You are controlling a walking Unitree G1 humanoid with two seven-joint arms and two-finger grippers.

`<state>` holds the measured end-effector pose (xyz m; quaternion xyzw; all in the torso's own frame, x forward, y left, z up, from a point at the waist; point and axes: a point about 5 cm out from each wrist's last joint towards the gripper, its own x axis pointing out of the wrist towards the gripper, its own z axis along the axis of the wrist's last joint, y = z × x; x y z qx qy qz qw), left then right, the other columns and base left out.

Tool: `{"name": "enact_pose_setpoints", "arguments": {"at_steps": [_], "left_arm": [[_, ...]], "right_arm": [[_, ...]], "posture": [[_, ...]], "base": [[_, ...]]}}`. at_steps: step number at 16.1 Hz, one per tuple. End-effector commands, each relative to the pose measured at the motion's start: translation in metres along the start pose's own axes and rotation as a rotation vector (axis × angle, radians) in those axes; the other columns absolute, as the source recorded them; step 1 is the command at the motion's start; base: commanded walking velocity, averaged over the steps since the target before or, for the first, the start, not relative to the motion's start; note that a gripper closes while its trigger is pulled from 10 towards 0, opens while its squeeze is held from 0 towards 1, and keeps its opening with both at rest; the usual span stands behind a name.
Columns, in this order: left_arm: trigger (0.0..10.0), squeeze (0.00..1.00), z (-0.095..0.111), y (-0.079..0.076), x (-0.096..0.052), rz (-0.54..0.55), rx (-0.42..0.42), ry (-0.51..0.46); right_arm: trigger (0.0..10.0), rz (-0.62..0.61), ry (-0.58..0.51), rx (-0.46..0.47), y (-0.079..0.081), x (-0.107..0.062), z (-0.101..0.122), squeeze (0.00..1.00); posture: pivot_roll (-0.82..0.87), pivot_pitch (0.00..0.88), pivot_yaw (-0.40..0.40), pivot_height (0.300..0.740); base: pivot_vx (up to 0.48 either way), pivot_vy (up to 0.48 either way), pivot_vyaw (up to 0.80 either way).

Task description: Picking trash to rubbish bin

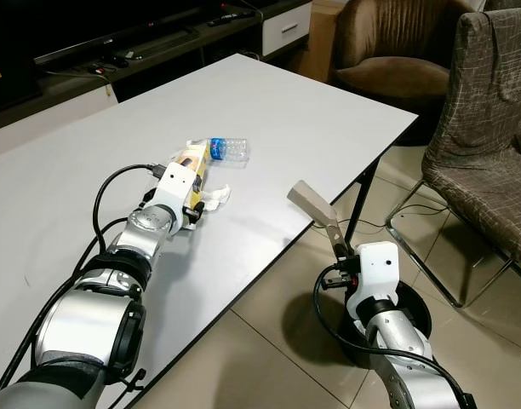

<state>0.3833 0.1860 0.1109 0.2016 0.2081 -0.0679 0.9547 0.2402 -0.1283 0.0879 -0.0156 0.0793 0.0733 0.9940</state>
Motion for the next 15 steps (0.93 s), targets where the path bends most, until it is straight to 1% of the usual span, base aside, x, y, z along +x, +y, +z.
{"name": "enact_pose_setpoints", "arguments": {"at_steps": [1,4,5,7,12,15], "left_arm": [[0.0,0.00,-0.0041,0.0018,-0.0005,-0.013,0.002,0.023],[0.0,0.00,-0.0052,0.0013,-0.0007,-0.027,-0.014,0.019],[0.0,0.00,-0.0055,0.0006,-0.0008,-0.034,0.003,0.017],[0.0,0.00,-0.0060,-0.0007,-0.0007,-0.039,0.008,0.014],[0.0,0.00,-0.0067,-0.0027,-0.0006,-0.051,-0.006,0.012],[0.0,0.00,-0.0123,-0.0044,-0.0011,-0.068,-0.021,0.028]], "right_arm": [[10.0,-0.002,-0.003,-0.002,0.0006,-0.0015,0.0021,0.00],[10.0,-0.003,0.000,-0.001,0.0006,-0.0018,0.0013,0.00],[10.0,-0.005,0.000,-0.001,0.0003,-0.0015,0.0014,0.00],[10.0,-0.003,-0.002,-0.002,0.0006,-0.0004,0.0019,0.00],[10.0,0.000,-0.003,-0.004,0.0006,0.0008,0.0027,0.00],[10.0,-0.001,0.000,-0.003,0.0003,0.0004,0.0020,0.00]], "posture": [[-0.06,0.000,0.064,0.740],[-0.06,0.000,0.065,0.740],[-0.06,0.000,0.063,0.740],[-0.06,0.000,0.061,0.740],[-0.06,0.000,0.059,0.740],[-0.06,0.000,0.061,0.740]], "base": [[0.000,0.000,0.00],[0.000,0.000,0.00],[0.000,0.000,0.00],[0.000,0.000,0.00],[0.000,0.000,0.00],[0.000,0.000,0.00]]}}
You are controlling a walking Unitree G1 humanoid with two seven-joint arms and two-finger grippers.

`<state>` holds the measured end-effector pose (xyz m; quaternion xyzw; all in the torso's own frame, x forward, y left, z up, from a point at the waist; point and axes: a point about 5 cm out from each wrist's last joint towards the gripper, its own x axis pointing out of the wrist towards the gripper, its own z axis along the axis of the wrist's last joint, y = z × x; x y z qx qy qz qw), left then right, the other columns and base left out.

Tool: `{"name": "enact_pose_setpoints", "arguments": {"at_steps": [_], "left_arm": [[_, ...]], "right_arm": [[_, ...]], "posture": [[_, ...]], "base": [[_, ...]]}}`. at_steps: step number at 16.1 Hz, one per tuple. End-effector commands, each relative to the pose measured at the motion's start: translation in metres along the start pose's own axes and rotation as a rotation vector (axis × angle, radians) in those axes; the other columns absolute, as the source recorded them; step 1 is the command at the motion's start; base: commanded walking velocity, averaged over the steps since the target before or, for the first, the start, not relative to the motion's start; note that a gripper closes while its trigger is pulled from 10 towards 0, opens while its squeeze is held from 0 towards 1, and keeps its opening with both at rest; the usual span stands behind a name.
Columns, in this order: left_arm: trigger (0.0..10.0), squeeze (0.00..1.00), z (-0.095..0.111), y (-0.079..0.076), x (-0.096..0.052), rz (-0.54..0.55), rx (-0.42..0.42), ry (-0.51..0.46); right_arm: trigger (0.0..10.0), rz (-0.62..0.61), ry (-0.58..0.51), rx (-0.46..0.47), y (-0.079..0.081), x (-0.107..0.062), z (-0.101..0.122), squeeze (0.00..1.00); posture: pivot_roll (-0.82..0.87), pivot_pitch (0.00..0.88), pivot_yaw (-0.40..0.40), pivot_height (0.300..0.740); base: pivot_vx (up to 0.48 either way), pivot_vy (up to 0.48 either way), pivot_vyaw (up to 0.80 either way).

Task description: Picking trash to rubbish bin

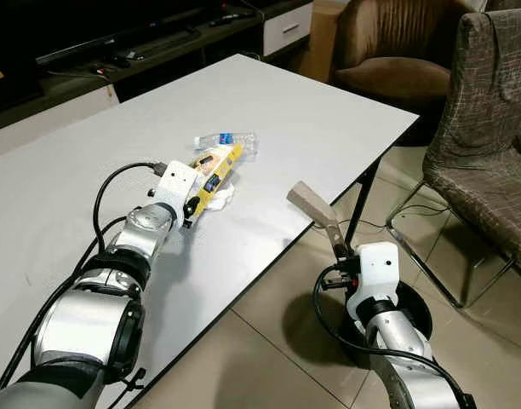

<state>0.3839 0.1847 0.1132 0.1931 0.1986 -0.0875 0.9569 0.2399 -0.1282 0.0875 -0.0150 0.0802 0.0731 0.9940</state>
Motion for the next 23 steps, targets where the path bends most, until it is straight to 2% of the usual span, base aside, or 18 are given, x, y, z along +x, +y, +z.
{"name": "enact_pose_setpoints", "arguments": {"at_steps": [1,5,11,14,16,18,19,22,23], "left_arm": [[0.0,0.00,-0.018,-0.005,-0.001,-0.038,-0.010,0.064],[0.0,0.00,-0.023,-0.008,-0.002,-0.050,0.001,0.074],[0.0,0.00,-0.037,0.003,-0.007,-0.039,-0.031,0.084],[0.0,0.00,-0.038,0.027,-0.013,0.044,-0.160,0.036],[0.0,0.00,-0.047,0.045,-0.021,0.110,-0.222,0.006],[0.0,0.00,-0.054,0.052,-0.025,0.134,-0.262,-0.004],[0.0,0.00,-0.057,0.056,-0.028,0.144,-0.311,-0.029],[0.0,0.00,-0.051,0.069,-0.038,0.157,-0.448,-0.158],[0.0,0.00,-0.041,0.074,-0.045,0.153,-0.502,-0.247]], "right_arm": [[10.0,-0.002,-0.001,-0.003,0.001,0.000,0.002,0.00],[10.0,-0.002,0.002,-0.001,0.002,0.000,0.001,0.00],[10.0,0.003,-0.002,0.000,0.003,0.002,0.001,0.00],[10.0,-0.001,-0.017,0.000,0.002,0.004,0.005,0.00],[10.0,0.000,-0.015,-0.002,0.000,0.005,0.004,0.00],[10.0,0.014,-0.016,-0.007,0.002,0.006,0.004,0.00],[10.0,0.022,-0.021,-0.010,0.003,0.007,0.005,0.00],[10.0,0.024,-0.045,-0.015,0.001,0.009,0.011,0.00],[10.0,0.021,-0.060,-0.016,-0.001,0.009,0.015,0.00]], "posture": [[-0.06,0.000,0.061,0.740],[-0.06,0.000,0.062,0.740],[-0.06,0.000,0.058,0.740],[-0.06,0.000,0.064,0.740],[-0.05,0.000,0.050,0.740],[-0.05,0.000,0.038,0.740],[-0.05,0.000,0.034,0.740],[-0.05,0.000,0.033,0.740],[-0.05,0.000,0.032,0.740]], "base": [[0.000,0.000,0.00],[0.000,0.000,0.00],[0.000,0.000,0.00],[0.000,0.000,0.00],[0.000,0.000,0.00],[0.000,0.000,0.00],[0.000,0.000,0.00],[0.000,0.000,0.00],[0.000,0.000,0.00]]}}
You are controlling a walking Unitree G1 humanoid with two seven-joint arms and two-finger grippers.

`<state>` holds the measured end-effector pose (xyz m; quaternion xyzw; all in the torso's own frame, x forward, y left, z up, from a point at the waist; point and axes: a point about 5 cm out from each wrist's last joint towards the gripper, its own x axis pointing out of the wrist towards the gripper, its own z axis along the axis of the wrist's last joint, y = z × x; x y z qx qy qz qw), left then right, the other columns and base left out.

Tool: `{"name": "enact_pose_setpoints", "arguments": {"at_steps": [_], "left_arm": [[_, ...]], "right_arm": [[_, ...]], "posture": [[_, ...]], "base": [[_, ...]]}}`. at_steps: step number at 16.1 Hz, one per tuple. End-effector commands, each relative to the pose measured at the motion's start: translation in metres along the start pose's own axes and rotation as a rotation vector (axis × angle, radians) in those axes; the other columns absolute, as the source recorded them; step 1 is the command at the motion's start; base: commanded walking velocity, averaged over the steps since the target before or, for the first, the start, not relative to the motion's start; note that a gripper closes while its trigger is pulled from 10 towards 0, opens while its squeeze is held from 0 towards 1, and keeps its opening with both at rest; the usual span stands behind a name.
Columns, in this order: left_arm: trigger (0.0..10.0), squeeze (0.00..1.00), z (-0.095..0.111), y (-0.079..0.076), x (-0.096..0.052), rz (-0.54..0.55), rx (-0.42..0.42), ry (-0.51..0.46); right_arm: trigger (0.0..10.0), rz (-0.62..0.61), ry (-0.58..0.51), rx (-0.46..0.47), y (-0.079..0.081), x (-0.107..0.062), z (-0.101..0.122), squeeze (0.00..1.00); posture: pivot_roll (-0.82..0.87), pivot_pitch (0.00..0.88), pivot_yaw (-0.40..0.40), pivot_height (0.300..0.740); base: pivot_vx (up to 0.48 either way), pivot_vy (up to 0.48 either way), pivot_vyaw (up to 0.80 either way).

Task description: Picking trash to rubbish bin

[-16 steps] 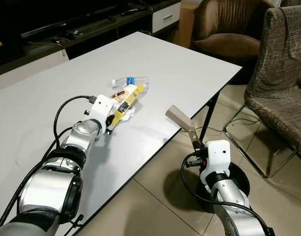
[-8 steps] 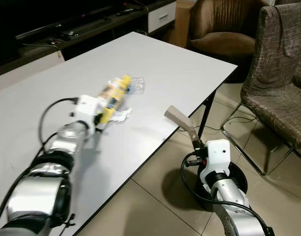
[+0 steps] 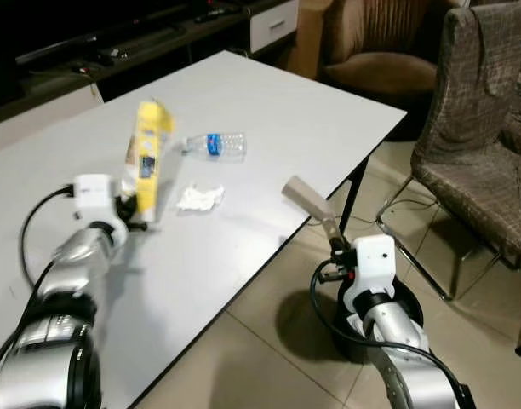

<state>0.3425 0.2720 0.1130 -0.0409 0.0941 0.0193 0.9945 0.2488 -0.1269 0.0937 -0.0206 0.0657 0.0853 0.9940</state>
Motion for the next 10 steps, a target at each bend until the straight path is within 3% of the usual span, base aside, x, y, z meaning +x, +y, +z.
{"name": "enact_pose_setpoints", "arguments": {"at_steps": [1,3,5,6,8,10], "left_arm": [[0.0,0.00,0.016,-0.002,-0.001,-0.027,-0.033,-0.066],[0.0,0.00,0.029,-0.011,-0.010,-0.050,-0.051,-0.152],[0.0,0.00,0.053,-0.035,-0.035,-0.060,-0.110,-0.289],[0.0,0.00,0.057,-0.040,-0.039,-0.071,-0.138,-0.319],[0.0,0.00,0.058,-0.048,-0.044,-0.092,-0.179,-0.354],[0.0,0.00,0.052,-0.058,-0.049,-0.074,-0.230,-0.329]], "right_arm": [[10.0,0.000,-0.042,-0.001,-0.001,0.002,0.009,0.00],[10.0,0.018,-0.079,-0.011,-0.001,0.004,0.018,0.00],[10.0,0.015,-0.094,-0.010,-0.004,0.004,0.024,0.00],[10.0,0.015,-0.096,-0.009,-0.004,0.005,0.024,0.00],[10.0,0.018,-0.095,-0.006,-0.003,0.005,0.024,0.00],[10.0,0.024,-0.086,-0.007,-0.002,0.007,0.022,0.00]], "posture": [[-0.06,0.000,0.031,0.740],[-0.06,0.000,0.027,0.740],[-0.05,0.000,0.016,0.740],[-0.05,0.000,0.009,0.740],[-0.04,0.000,0.005,0.740],[-0.04,0.000,0.004,0.740]], "base": [[0.000,0.000,0.00],[0.000,0.000,0.00],[0.000,0.000,0.00],[0.000,0.000,0.00],[0.000,0.000,0.00],[0.000,0.000,0.00]]}}
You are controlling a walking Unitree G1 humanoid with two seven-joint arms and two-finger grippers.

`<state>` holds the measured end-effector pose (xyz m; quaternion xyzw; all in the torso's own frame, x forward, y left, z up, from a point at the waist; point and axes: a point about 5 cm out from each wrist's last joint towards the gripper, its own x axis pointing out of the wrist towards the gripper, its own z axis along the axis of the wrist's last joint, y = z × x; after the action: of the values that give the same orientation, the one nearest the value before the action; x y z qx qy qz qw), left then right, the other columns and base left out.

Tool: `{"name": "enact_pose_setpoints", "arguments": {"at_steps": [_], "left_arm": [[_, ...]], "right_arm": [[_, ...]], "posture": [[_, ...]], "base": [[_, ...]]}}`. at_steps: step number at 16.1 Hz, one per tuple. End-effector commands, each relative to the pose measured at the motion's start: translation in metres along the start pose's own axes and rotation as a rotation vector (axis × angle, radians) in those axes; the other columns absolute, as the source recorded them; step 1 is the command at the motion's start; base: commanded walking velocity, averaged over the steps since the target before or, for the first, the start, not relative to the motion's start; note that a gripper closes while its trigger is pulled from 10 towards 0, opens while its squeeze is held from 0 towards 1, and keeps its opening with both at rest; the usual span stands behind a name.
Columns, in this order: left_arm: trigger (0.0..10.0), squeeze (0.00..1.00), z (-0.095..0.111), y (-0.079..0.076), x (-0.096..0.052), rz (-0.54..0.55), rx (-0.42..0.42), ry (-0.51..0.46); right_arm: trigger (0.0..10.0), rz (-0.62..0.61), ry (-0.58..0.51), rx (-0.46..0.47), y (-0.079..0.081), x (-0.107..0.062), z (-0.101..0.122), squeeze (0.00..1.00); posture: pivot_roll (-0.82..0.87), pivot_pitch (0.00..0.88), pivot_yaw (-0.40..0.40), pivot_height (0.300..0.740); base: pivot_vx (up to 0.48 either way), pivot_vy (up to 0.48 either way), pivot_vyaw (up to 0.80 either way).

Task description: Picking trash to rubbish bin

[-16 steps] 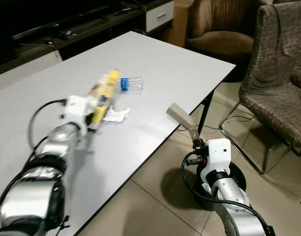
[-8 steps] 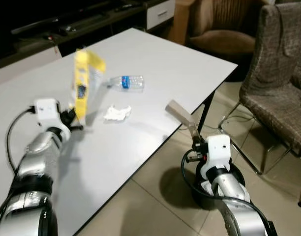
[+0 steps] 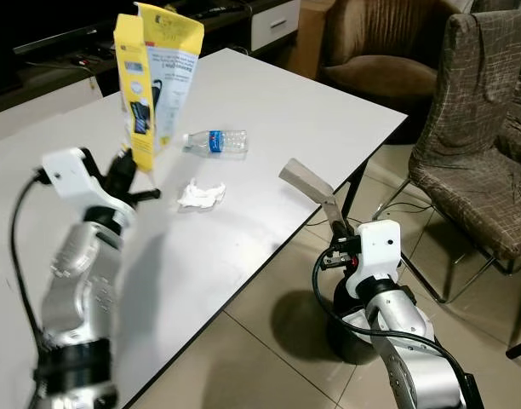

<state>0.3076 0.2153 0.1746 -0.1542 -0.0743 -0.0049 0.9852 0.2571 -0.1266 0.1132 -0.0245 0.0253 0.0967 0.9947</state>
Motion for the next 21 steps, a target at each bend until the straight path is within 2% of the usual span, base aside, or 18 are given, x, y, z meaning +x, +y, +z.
{"name": "enact_pose_setpoints", "arguments": {"at_steps": [1,2,4,5,6,7,8,9,10,11,12,13,14,15,16,19,20,21], "left_arm": [[0.0,0.00,0.001,-0.001,-0.002,0.017,0.004,0.007],[0.0,0.00,-0.004,-0.005,-0.003,0.023,-0.031,0.023],[0.0,0.00,-0.009,-0.012,-0.004,0.007,-0.041,0.050],[1.2,0.00,-0.012,-0.017,-0.005,-0.019,-0.020,0.060],[10.0,0.00,-0.015,-0.020,-0.005,-0.014,0.050,0.092],[10.0,0.00,-0.015,-0.023,-0.005,-0.024,0.067,0.099],[10.0,0.00,-0.016,-0.025,-0.005,-0.022,0.121,0.116],[10.0,0.00,-0.019,-0.028,-0.007,-0.030,0.211,0.140],[10.0,0.00,-0.031,-0.031,-0.015,-0.048,0.196,0.212],[10.0,0.00,-0.034,-0.031,-0.018,-0.047,0.161,0.235],[10.0,0.00,-0.042,-0.032,-0.025,-0.046,0.068,0.273],[10.0,0.00,-0.050,-0.027,-0.036,-0.009,0.035,0.290],[10.0,0.00,-0.055,-0.024,-0.044,0.023,0.064,0.297],[10.0,0.00,-0.053,-0.024,-0.047,0.051,0.104,0.252],[10.0,0.00,-0.045,-0.020,-0.048,0.108,0.204,0.141],[10.0,0.00,-0.038,-0.019,-0.050,0.132,0.210,0.073],[10.0,0.00,-0.040,-0.018,-0.052,0.100,0.193,0.158],[10.0,0.00,-0.044,-0.020,-0.057,0.001,0.161,0.225]], "right_arm": [[10.0,0.003,-0.004,0.008,-0.001,0.001,0.001,0.00],[10.0,-0.001,-0.002,0.008,-0.002,0.001,0.001,0.00],[10.0,-0.007,-0.001,0.010,-0.003,-0.001,0.001,0.00],[10.0,-0.011,-0.003,0.014,-0.003,-0.002,0.001,0.00],[10.0,-0.017,-0.006,0.017,-0.005,-0.005,0.002,0.00],[10.0,-0.022,-0.011,0.021,-0.005,-0.005,0.003,0.00],[10.0,-0.027,-0.015,0.023,-0.007,-0.006,0.003,0.00],[10.0,-0.034,-0.017,0.023,-0.008,-0.007,0.003,0.00],[10.0,-0.053,-0.007,0.035,-0.010,-0.008,0.002,0.00],[10.0,-0.060,0.004,0.042,-0.010,-0.008,0.001,0.00],[10.0,-0.066,0.009,0.051,-0.012,-0.009,0.000,0.00],[10.0,-0.063,0.006,0.047,-0.012,-0.009,0.001,0.00],[10.0,-0.054,0.002,0.037,-0.012,-0.008,0.003,0.00],[10.0,-0.038,0.002,0.026,-0.013,-0.006,0.005,0.00],[10.0,-0.012,0.007,0.018,-0.011,-0.004,0.006,0.00],[10.0,0.020,0.020,0.010,-0.009,0.001,0.005,0.00],[10.0,0.023,0.030,0.019,-0.008,0.001,0.004,0.00],[10.0,0.001,0.053,0.048,-0.009,0.000,-0.001,0.00]], "posture": [[-0.04,0.000,0.004,0.740],[-0.05,0.000,0.008,0.740],[-0.06,0.000,0.013,0.740],[-0.06,0.000,0.014,0.740],[-0.06,0.000,0.011,0.740],[-0.06,0.000,0.008,0.740],[-0.06,0.000,0.006,0.740],[-0.06,0.000,0.005,0.740],[-0.06,0.000,0.003,0.740],[-0.06,0.000,0.003,0.740],[-0.07,0.000,-0.002,0.740],[-0.07,0.000,-0.013,0.740],[-0.07,0.000,-0.032,0.740],[-0.06,0.000,-0.061,0.740],[-0.05,0.000,-0.083,0.740],[-0.04,0.000,-0.105,0.740],[-0.03,0.000,-0.104,0.740],[-0.03,0.000,-0.096,0.740]], "base": [[0.000,0.000,0.00],[0.000,0.000,0.00],[0.000,0.000,0.00],[0.000,0.000,0.00],[0.000,0.000,0.00],[0.000,0.000,0.00],[0.000,0.000,0.00],[0.000,0.000,0.00],[0.000,0.000,0.00],[0.000,0.000,0.00],[0.000,0.000,0.00],[0.000,0.000,0.00],[0.000,0.000,0.00],[0.000,0.000,0.00],[0.000,0.000,0.00],[0.000,0.000,0.00],[0.000,0.000,0.00],[0.000,0.000,-0.80]]}}
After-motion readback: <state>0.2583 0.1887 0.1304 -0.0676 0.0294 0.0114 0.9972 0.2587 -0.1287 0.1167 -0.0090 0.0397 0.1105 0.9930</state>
